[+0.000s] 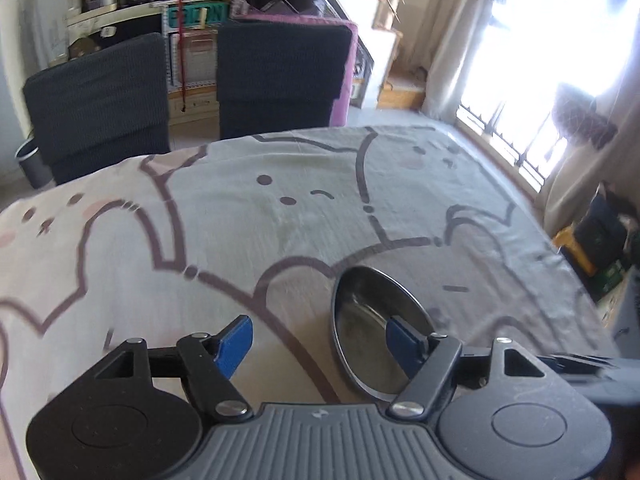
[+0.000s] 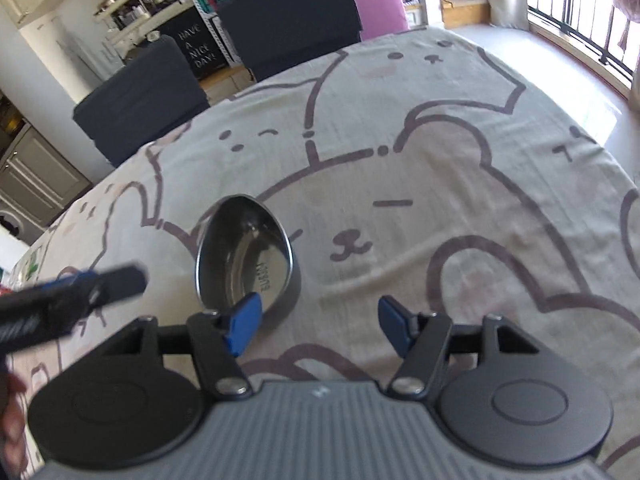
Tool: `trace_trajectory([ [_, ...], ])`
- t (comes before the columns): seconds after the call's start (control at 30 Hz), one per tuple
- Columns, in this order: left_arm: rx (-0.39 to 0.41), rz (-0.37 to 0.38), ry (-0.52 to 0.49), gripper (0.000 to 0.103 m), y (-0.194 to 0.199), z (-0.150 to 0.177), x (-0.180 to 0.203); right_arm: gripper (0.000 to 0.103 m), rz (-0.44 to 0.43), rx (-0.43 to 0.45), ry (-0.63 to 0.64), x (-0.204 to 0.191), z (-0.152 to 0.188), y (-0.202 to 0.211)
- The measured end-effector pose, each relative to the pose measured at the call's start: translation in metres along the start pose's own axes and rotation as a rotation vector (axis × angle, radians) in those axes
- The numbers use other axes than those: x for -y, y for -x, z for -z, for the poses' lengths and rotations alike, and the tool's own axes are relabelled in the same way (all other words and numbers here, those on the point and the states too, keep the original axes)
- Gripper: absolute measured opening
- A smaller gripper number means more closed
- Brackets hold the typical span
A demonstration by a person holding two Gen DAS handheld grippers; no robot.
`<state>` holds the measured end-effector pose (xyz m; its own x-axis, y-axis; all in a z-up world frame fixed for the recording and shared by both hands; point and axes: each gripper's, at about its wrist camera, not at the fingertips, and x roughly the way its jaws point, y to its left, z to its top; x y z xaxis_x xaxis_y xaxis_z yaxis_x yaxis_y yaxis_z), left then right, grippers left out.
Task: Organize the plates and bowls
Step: 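Close both grippers on the rim of the oval steel bowl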
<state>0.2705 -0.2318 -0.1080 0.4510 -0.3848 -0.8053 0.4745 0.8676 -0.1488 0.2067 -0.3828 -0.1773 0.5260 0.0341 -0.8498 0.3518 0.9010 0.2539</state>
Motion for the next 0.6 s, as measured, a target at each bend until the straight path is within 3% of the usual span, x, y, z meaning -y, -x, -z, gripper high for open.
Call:
trace_trajectory([
  [0.17,-0.043,-0.041,-0.083,0.075,-0.047,-0.017,0.009,0.071,0.018,-0.003,-0.011,-0.011,-0.001,-0.017],
  [0.3,-0.039,-0.106,-0.157,0.075,-0.068,-0.024,0.014,0.071,0.056,-0.025,0.052,-0.028,0.000,-0.032],
  [0.6,-0.042,-0.113,-0.190,0.076,-0.068,-0.025,0.002,0.071,0.113,-0.041,0.156,-0.035,0.000,-0.042],
])
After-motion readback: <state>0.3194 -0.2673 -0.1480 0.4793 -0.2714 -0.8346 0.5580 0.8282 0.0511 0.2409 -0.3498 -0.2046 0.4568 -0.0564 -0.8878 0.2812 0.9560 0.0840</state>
